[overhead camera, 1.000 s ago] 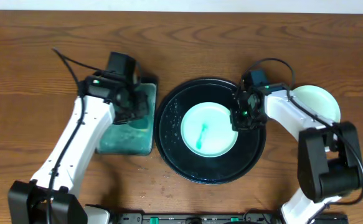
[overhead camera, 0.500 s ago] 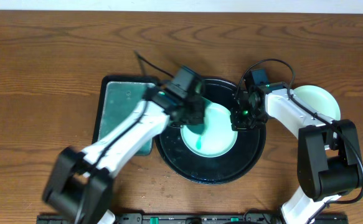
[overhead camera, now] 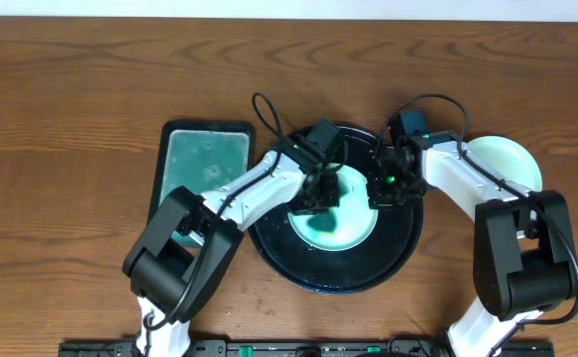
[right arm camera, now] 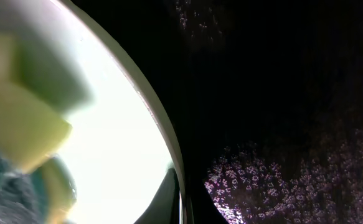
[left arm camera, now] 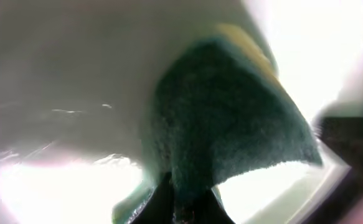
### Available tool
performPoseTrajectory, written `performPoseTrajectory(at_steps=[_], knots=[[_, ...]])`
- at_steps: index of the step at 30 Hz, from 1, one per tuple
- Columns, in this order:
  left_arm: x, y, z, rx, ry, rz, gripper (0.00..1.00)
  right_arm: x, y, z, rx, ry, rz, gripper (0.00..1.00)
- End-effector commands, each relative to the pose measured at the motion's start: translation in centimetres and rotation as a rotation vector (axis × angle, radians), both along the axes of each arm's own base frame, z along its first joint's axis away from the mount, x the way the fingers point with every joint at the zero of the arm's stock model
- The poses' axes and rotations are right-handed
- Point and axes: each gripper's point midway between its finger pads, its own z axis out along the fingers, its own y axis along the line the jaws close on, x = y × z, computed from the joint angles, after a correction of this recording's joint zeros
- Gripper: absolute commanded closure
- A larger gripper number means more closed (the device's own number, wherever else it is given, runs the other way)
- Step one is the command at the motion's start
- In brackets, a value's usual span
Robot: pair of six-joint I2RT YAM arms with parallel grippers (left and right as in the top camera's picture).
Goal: Clean dirty plates on tray and stack at the side
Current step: 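Scrub the pale green plate with the sponge in the left gripper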
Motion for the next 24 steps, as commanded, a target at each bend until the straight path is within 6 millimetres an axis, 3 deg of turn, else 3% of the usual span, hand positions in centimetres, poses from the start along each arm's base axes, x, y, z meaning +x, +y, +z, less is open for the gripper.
performPoseTrajectory(at_steps=[1, 4, 9, 11, 14, 16, 18, 21, 24], knots=[[0.0, 9.4, -3.7, 0.469, -0.062, 0.023, 0.93, -1.2, 0.6, -1.1, 0.013, 0.056, 0.025, 0.99], [-0.2, 11.5, -3.2, 0.578, -0.072, -0.007, 0.93, -1.2, 0.6, -1.2, 0.014, 0.055, 0.025, 0.99], [0.0, 11.0, -3.3, 0.554, -0.078, -0.010, 0.93, -1.2, 0.6, -1.2, 0.013, 0.056, 0.025, 0.99], [-0.2, 8.7, -3.7, 0.436, -0.050, -0.003, 0.93, -1.3, 0.6, -1.2, 0.012, 0.058, 0.025, 0.99], [-1.0, 2.7, -3.7, 0.121, 0.036, -0.013, 0.93, -1.3, 0.6, -1.1, 0.013, 0.059, 0.025, 0.99], [-1.5, -2.3, -2.5, -0.136, 0.084, -0.059, 0.93, -1.4, 0.6, -1.1, 0.012, 0.062, 0.027, 0.99], [-2.1, -5.7, -1.1, -0.304, 0.100, -0.116, 0.93, -1.4, 0.6, -1.1, 0.011, 0.064, 0.027, 0.99], [-3.1, -7.8, -0.2, -0.382, 0.105, -0.168, 0.93, -1.6, 0.6, -1.1, 0.009, 0.072, 0.027, 0.99], [-3.9, -8.1, -0.3, -0.378, 0.116, -0.188, 0.93, -1.7, 0.6, -1.1, 0.009, 0.073, 0.028, 0.99]])
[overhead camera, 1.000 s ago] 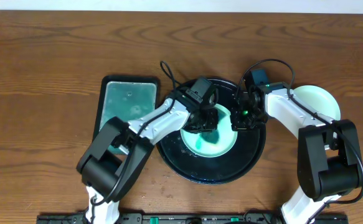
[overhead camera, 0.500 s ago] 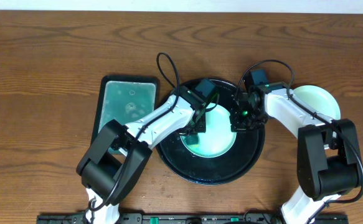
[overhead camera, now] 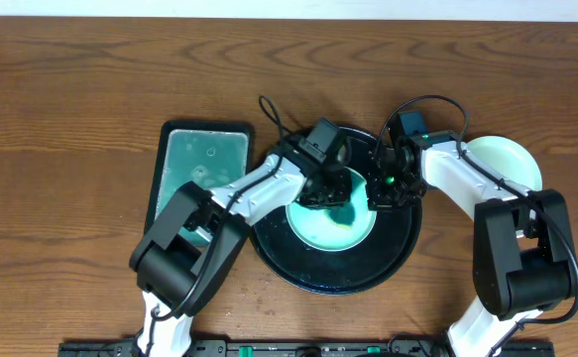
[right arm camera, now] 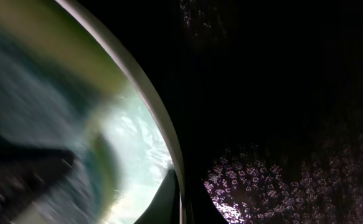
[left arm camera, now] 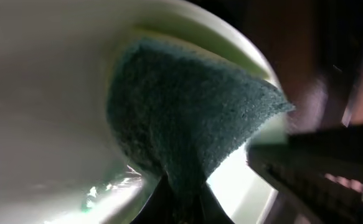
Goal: Clean dirty plates on tray and stack at the side
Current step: 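Scrub the pale green plate with the sponge in the left gripper, then put the sponge back into the water tray with the left gripper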
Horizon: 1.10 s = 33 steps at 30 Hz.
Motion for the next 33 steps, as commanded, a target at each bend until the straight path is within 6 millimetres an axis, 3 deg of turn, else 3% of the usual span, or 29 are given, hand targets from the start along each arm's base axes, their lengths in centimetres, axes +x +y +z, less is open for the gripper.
performPoseTrajectory(at_steps=[1, 5, 10, 16, 19, 24, 28, 31, 33], knots=[[-5.1, -2.4, -0.8, -0.076, 0.159, -0.128, 0.92, -1.2, 0.4, -1.1, -0.003, 0.050, 0.028, 0.99], [-5.2, -0.2, -1.9, 0.035, 0.172, -0.091, 0.93, -1.2, 0.5, -1.1, -0.003, 0.050, 0.032, 0.99], [-3.6, 8.0, -3.8, 0.437, 0.135, 0.082, 0.93, -1.2, 0.5, -1.1, -0.003, 0.051, 0.031, 0.99], [-0.2, 17.1, -1.8, 0.867, -0.063, 0.162, 0.93, -1.3, 0.7, -1.1, -0.003, 0.049, 0.036, 0.99], [0.9, 18.6, -0.4, 0.937, -0.104, 0.170, 0.93, -1.3, 0.8, -1.1, -0.003, 0.047, 0.043, 0.99], [1.4, 17.0, 3.2, 0.841, -0.105, 0.185, 0.93, -1.4, 0.8, -1.1, -0.006, 0.050, 0.043, 0.99], [1.3, 16.6, 7.5, 0.734, -0.159, 0.220, 0.93, -1.4, 0.8, -1.1, -0.008, 0.053, 0.044, 0.99], [1.6, 17.8, 10.9, 0.694, -0.231, 0.229, 0.93, -1.4, 0.7, -1.2, -0.007, 0.051, 0.043, 0.99], [2.2, 20.2, 12.7, 0.731, -0.276, 0.287, 0.93, -1.4, 0.8, -1.2, -0.007, 0.050, 0.043, 0.99]])
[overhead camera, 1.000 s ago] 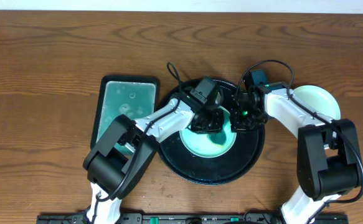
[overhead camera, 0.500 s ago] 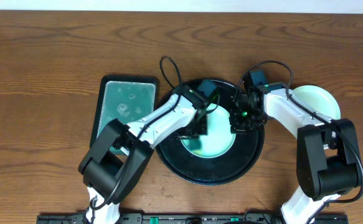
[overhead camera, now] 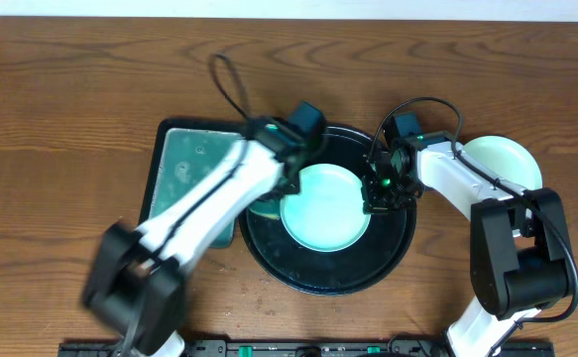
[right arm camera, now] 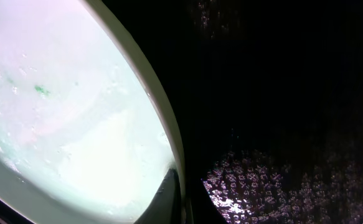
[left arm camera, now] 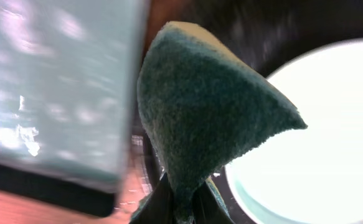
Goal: Clean dirty plates on tray and stack at the side
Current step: 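Put the sponge back into the water tray with the left gripper, then lift the pale green plate with the right gripper and rinse over water tray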
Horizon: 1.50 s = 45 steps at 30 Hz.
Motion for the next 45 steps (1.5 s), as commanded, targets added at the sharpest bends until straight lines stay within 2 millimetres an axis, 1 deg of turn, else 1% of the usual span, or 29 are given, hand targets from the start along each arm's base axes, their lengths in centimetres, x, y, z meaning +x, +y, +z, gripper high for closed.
performPoseTrajectory(at_steps=[1, 2, 4, 6, 9, 11, 13, 14, 16, 17, 19, 21, 24, 28, 30, 32, 34, 36, 38, 39, 42, 43, 45], knots=[[1.5, 4.9, 4.3, 0.093, -0.145, 0.056, 0.93, -0.8, -0.2, -1.1, -0.030, 0.030, 0.023, 0.99], [1.7, 6.4, 4.8, 0.120, -0.161, 0.087, 0.93, -0.7, -0.2, -1.1, -0.030, 0.029, 0.023, 0.99], [2.0, 9.1, 4.6, 0.158, -0.158, 0.152, 0.93, -0.7, -0.3, -1.2, -0.037, 0.027, 0.023, 0.99], [2.0, 11.7, 3.3, 0.182, -0.122, 0.219, 0.93, -0.6, -0.4, -1.2, -0.044, 0.020, 0.024, 0.99], [1.7, 14.6, 0.0, 0.191, -0.072, 0.300, 0.93, -0.3, -0.5, -1.3, -0.048, 0.009, 0.024, 0.99], [1.5, 15.2, -2.8, 0.128, -0.029, 0.314, 0.93, -0.2, -0.4, -1.3, -0.046, 0.003, 0.024, 0.99], [1.1, 15.1, -4.9, 0.047, 0.012, 0.319, 0.92, 0.0, -0.4, -1.3, -0.044, -0.005, 0.024, 0.99], [0.9, 15.0, -5.5, 0.007, 0.031, 0.329, 0.90, 0.1, -0.3, -1.3, -0.043, -0.009, 0.021, 0.99], [0.6, 15.2, -5.8, -0.048, 0.055, 0.359, 0.85, 0.4, -0.3, -1.2, -0.044, -0.009, -0.017, 0.99], [0.6, 15.3, -5.8, -0.069, 0.059, 0.369, 0.78, 0.7, -0.2, -1.1, -0.042, -0.015, -0.033, 0.99], [0.7, 15.4, -5.2, -0.114, 0.054, 0.373, 0.65, 1.3, 0.0, -0.4, -0.037, -0.033, -0.063, 0.99], [0.7, 15.5, -4.3, -0.144, 0.041, 0.384, 0.60, 1.9, 0.4, 0.8, -0.025, -0.071, -0.062, 0.99], [0.7, 15.2, -2.3, -0.200, 0.006, 0.375, 0.55, 3.0, 1.6, 3.4, -0.007, -0.156, -0.032, 0.99], [0.4, 14.1, 1.2, -0.290, -0.080, 0.326, 0.50, 5.3, 4.3, 8.5, -0.006, -0.340, 0.037, 0.99], [0.0, 13.8, 3.0, -0.318, -0.131, 0.313, 0.49, 6.5, 5.7, 11.1, -0.023, -0.437, 0.065, 0.99], [-0.5, 13.8, 4.9, -0.333, -0.188, 0.303, 0.49, 7.8, 7.5, 13.6, -0.037, -0.532, 0.094, 0.99], [-1.1, 13.8, 6.8, -0.346, -0.251, 0.293, 0.47, 8.7, 9.4, 15.5, -0.036, -0.614, 0.117, 0.99], [-1.7, 13.8, 8.5, -0.357, -0.307, 0.284, 0.43, 9.4, 11.8, 17.1, -0.003, -0.697, 0.139, 0.99], [-2.3, 13.9, 9.9, -0.367, -0.360, 0.275, 0.28, 9.9, 14.6, 18.2, 0.054, -0.777, 0.165, 0.99], [-2.6, 13.9, 10.6, -0.372, -0.384, 0.271, 0.24, 10.1, 16.1, 18.5, 0.079, -0.810, 0.179, 0.99], [-3.3, 13.9, 12.1, -0.384, -0.445, 0.261, 0.22, 10.5, 20.3, 18.6, 0.105, -0.922, 0.221, 0.99], [-3.5, 13.9, 12.6, -0.387, -0.462, 0.258, 0.21, 10.7, 21.3, 18.5, 0.089, -0.966, 0.242, 0.99], [-3.8, 13.9, 13.1, -0.391, -0.482, 0.254, 0.21, 11.5, 22.0, 18.6, 0.010, -1.059, 0.249, 0.99]])
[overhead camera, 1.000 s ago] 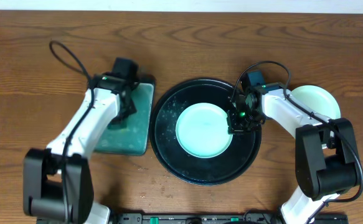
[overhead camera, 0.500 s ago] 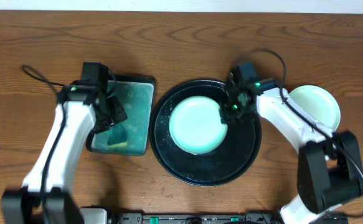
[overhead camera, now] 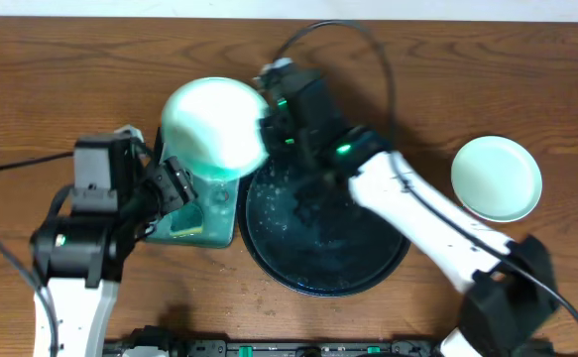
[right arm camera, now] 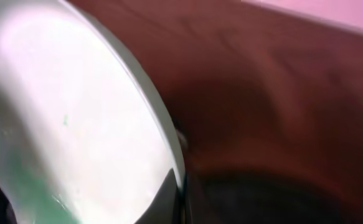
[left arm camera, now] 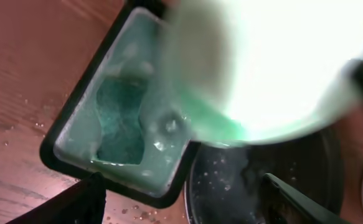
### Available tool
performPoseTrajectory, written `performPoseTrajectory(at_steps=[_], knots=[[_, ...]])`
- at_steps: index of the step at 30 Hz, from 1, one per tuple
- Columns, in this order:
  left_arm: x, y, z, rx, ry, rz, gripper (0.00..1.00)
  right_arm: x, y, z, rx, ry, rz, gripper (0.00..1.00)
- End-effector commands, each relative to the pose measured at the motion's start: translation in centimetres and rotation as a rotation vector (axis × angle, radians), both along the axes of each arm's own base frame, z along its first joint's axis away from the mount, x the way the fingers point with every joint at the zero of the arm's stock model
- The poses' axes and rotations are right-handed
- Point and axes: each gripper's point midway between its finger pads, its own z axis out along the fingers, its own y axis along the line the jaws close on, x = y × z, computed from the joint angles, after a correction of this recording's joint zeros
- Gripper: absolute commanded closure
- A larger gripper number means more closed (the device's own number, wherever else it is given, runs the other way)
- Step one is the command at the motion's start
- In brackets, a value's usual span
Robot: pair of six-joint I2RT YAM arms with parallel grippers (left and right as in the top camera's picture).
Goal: Clean dirty plates on tray and stack at the side
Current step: 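Lift the pale green plate with the right gripper and rinse over water tray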
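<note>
My right gripper (overhead camera: 267, 127) is shut on the rim of a pale green plate (overhead camera: 212, 124), holding it tilted in the air over the far end of the black tub (overhead camera: 167, 139). In the right wrist view the plate (right arm camera: 75, 112) fills the left side and still shows a small green speck. The green sponge (left arm camera: 122, 118) lies in the tub's soapy water. My left gripper (overhead camera: 173, 184) stands open over the near end of the tub, holding nothing. The round black tray (overhead camera: 323, 243) is wet and has no plate on it.
A second pale green plate (overhead camera: 497, 178) lies on the brown table (overhead camera: 51, 99) to the right of the tray. The tub touches the tray's left side. My right arm stretches across the tray from the right front.
The sponge has left my left gripper and lies in the tub; that gripper is open and drawn back left. My right gripper has taken the plate off the tray to above the tub.
My left gripper pressed the sponge on the plate in the tray while my right gripper held the plate's rim. The sponge then sat nearer the plate's right edge. Later the sponge was held over the tub's edge. Now it is in the tub and the plate is aloft.
</note>
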Motion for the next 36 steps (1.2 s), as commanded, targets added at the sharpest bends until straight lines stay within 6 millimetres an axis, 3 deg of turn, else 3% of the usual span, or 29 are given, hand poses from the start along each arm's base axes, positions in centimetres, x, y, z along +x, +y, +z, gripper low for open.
performPoseTrajectory(at_steps=[1, 5, 9, 18, 25, 36], knots=[[-0.2, -0.1, 1.6, -0.008, -0.049, -0.009, 0.21, 1.0, 0.6, -0.9, -0.143, -0.141, -0.080, 0.99], [-0.3, -0.1, 1.8, -0.009, -0.056, -0.009, 0.20, 0.9, 1.1, 2.1, -0.223, -0.310, -0.102, 0.99], [-0.3, -0.1, 1.8, -0.008, -0.055, -0.009, 0.20, -0.5, 2.1, 4.9, -0.289, -0.440, -0.078, 0.99], [-0.3, -0.1, 1.8, -0.009, -0.055, -0.009, 0.20, -2.9, 1.5, 9.9, -0.486, -0.664, -0.204, 0.99], [-0.3, -0.1, 1.8, -0.008, -0.055, -0.009, 0.20, -4.2, 1.8, 11.9, -0.524, -0.740, -0.253, 0.99], [-0.3, -0.1, 1.8, -0.008, -0.055, -0.009, 0.20, -4.2, 2.2, 13.3, -0.466, -0.772, -0.281, 0.99]])
